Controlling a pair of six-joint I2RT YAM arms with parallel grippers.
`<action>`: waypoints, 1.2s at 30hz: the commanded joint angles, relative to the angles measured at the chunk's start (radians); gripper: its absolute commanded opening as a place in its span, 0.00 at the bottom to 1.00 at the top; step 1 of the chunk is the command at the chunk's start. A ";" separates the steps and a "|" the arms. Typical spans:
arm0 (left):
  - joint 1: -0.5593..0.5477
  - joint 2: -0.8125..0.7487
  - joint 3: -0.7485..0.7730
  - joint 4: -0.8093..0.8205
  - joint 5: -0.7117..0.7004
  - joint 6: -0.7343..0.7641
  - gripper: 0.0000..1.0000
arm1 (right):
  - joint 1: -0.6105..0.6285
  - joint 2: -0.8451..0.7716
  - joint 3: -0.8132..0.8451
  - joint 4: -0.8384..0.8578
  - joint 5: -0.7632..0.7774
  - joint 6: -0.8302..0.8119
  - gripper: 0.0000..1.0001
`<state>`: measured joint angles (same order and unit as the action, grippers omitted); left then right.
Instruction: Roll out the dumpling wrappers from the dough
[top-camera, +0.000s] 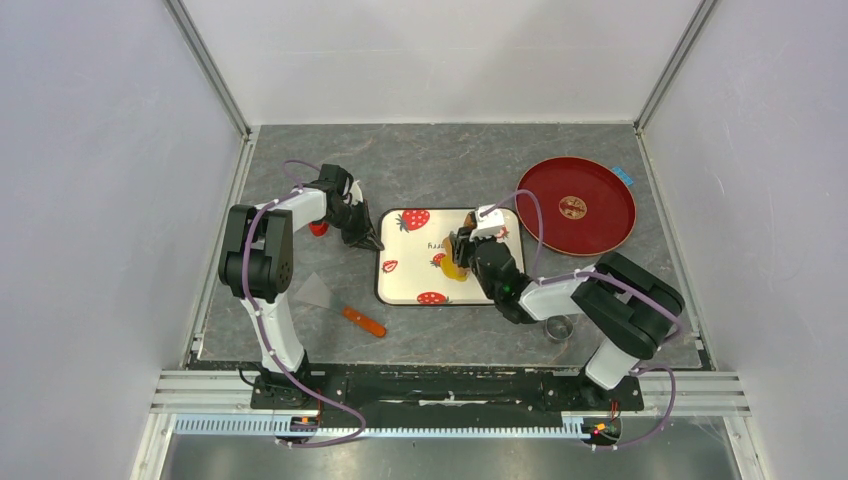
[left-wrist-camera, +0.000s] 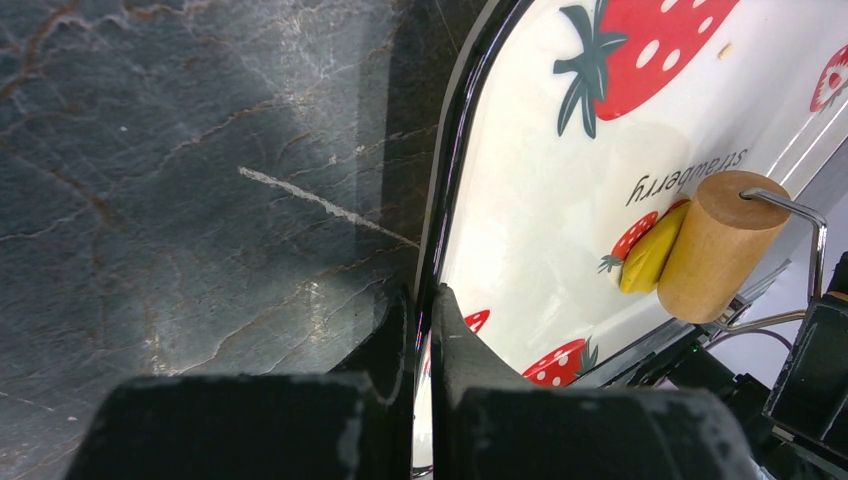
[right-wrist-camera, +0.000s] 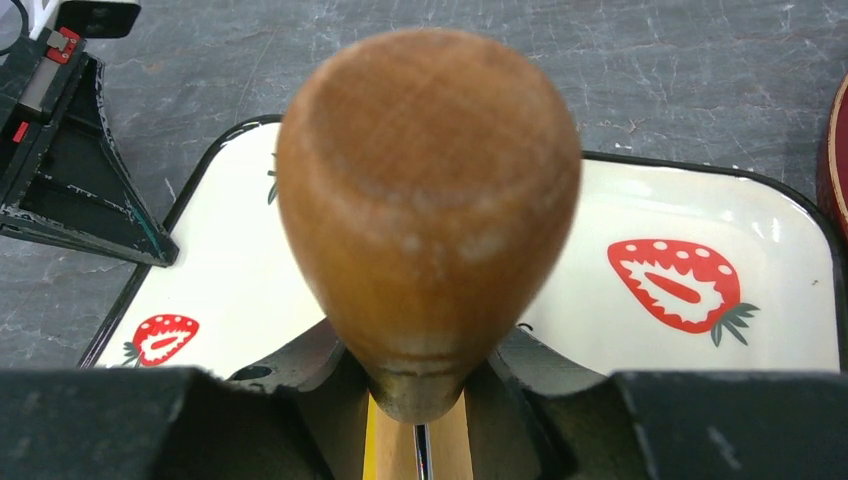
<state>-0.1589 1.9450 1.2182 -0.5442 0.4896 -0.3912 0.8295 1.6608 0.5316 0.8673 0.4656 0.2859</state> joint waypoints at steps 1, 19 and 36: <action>-0.016 0.045 0.000 -0.004 -0.069 0.005 0.02 | 0.024 0.131 -0.109 -0.270 -0.014 -0.036 0.00; -0.016 0.052 0.001 -0.003 -0.065 0.005 0.02 | 0.025 0.231 -0.185 -0.169 -0.078 0.031 0.00; -0.019 0.054 -0.002 0.000 -0.059 0.004 0.02 | 0.031 0.331 -0.249 -0.083 -0.099 0.138 0.00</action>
<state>-0.1589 1.9480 1.2201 -0.5457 0.4923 -0.3912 0.8364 1.8431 0.4072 1.3228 0.4343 0.4633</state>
